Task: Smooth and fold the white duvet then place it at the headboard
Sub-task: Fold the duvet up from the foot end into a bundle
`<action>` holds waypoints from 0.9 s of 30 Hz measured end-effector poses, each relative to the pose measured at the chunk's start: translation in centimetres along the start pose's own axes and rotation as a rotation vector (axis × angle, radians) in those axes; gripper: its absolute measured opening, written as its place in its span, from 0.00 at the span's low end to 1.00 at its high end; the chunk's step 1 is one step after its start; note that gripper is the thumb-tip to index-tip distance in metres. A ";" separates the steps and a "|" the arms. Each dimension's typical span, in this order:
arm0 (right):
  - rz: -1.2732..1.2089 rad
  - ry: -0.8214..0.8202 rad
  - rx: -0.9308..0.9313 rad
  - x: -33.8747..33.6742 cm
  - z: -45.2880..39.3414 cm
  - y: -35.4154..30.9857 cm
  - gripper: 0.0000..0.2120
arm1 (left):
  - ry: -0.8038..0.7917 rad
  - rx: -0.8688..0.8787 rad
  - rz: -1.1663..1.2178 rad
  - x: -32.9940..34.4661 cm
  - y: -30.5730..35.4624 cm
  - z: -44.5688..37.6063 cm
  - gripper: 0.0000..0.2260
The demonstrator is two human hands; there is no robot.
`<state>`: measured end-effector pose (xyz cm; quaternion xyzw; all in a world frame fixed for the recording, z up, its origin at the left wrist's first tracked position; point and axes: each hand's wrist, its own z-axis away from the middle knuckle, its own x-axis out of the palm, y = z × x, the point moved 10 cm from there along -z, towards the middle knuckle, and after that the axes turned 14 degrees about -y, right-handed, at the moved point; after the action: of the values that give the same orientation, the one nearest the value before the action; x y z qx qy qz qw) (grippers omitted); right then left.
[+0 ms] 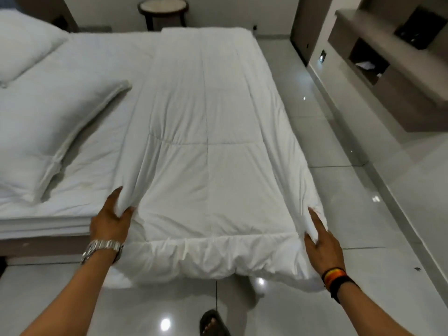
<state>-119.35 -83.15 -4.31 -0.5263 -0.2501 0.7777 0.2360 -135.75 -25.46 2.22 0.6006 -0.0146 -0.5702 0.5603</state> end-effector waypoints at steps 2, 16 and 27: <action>0.005 0.020 -0.006 -0.2 2.4 0.4 0.38 | 0.000 0.006 -0.019 -1.2 -0.2 2.2 0.28; 0.027 -0.050 0.130 0.6 10.2 8.4 0.43 | -0.036 -0.118 -0.192 2.4 -8.9 11.4 0.33; 0.001 -0.161 0.185 7.6 2.9 5.4 0.41 | -0.164 -0.129 -0.159 14.0 -13.2 10.4 0.33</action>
<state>-125.12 -82.89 -12.10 -0.4381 -0.1953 0.8373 0.2623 -146.33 -36.55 -13.37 0.5141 0.0240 -0.6597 0.5476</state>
